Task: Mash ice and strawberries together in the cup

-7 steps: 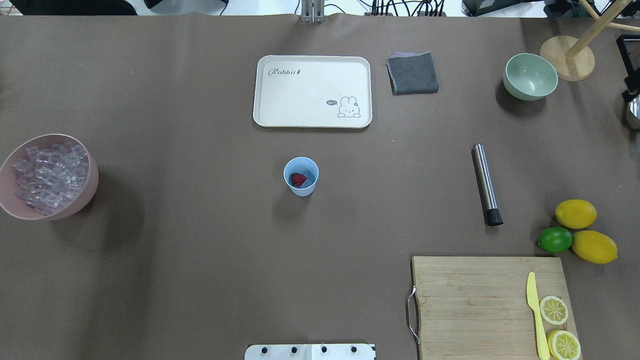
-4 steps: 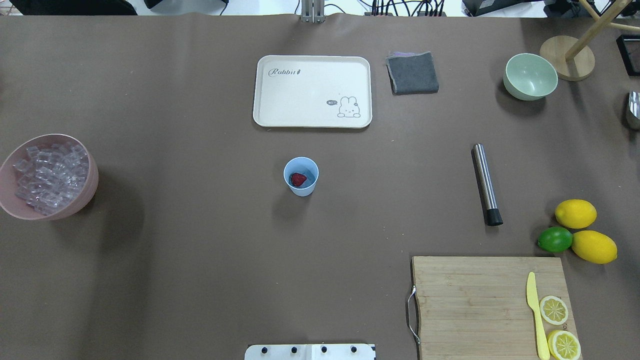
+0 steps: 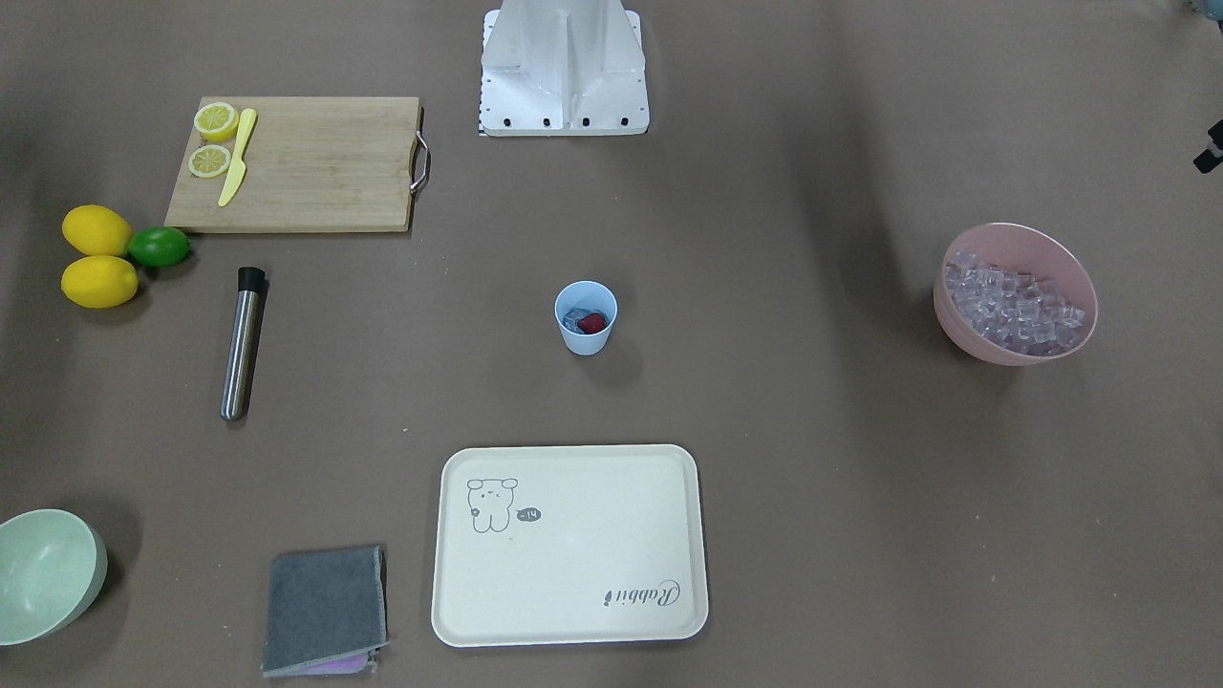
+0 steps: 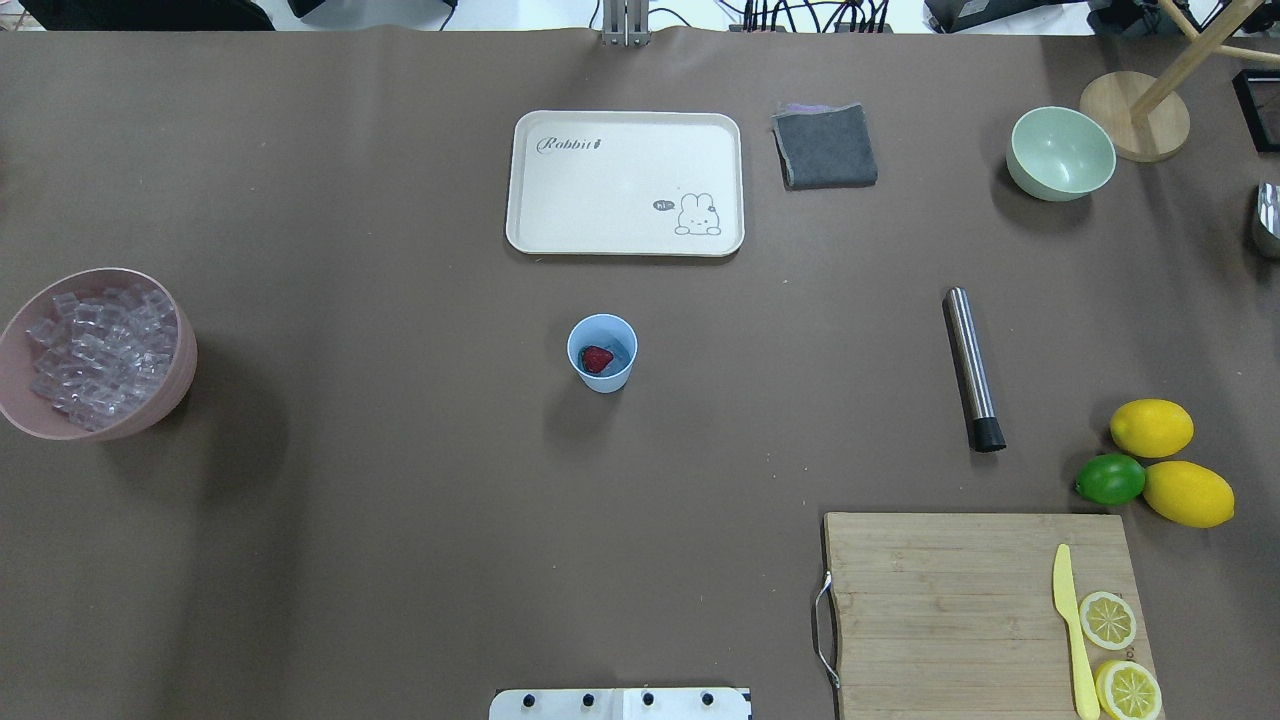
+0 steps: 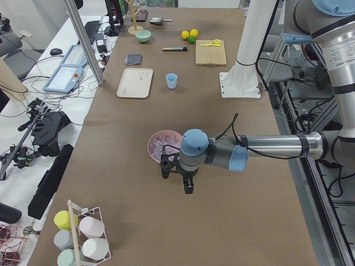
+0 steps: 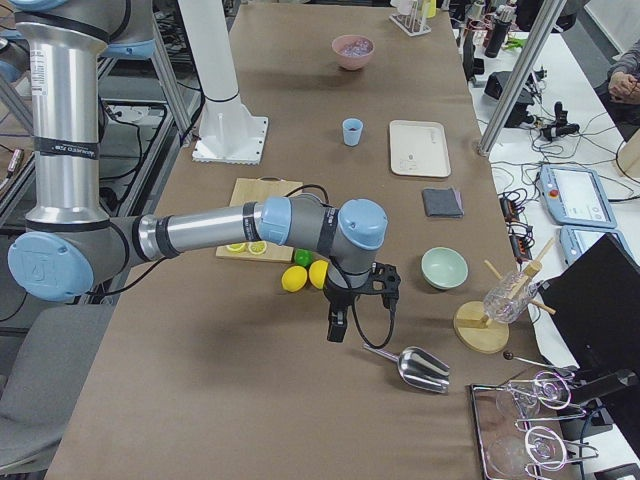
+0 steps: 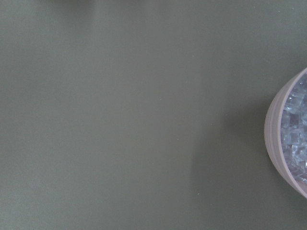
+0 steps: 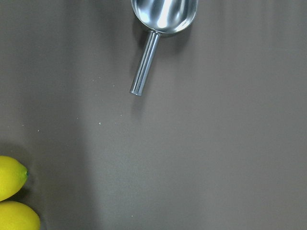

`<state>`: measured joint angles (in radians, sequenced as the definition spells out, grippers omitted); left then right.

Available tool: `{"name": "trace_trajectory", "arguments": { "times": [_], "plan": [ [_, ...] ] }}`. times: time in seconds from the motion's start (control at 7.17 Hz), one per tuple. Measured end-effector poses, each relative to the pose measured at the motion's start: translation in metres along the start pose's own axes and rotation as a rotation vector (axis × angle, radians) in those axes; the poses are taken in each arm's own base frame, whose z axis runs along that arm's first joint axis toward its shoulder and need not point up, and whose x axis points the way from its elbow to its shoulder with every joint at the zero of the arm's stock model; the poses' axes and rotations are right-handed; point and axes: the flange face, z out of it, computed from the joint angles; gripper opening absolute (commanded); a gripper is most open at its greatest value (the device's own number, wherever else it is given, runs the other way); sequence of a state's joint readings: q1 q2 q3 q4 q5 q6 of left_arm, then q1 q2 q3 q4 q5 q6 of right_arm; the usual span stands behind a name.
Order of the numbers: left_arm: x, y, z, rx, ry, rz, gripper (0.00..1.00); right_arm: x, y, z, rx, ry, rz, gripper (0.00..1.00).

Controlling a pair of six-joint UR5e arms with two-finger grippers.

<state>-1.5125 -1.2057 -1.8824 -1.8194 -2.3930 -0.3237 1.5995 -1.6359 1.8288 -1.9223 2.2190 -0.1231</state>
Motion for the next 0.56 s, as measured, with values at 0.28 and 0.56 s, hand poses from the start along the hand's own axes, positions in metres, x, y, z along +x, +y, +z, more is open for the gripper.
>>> {"name": "trace_trajectory", "arguments": {
  "times": [0.28,0.56],
  "plan": [
    [0.0019,-0.0004,-0.0016,0.003,0.001,0.004,0.99,-0.0013,0.001,-0.0013,0.013,-0.033,-0.001,1.0],
    [0.0045,-0.0025,-0.003,0.007,0.003,0.01,0.99,-0.0051,0.001,-0.0066,0.027,-0.037,-0.011,1.0]
  ]
}}
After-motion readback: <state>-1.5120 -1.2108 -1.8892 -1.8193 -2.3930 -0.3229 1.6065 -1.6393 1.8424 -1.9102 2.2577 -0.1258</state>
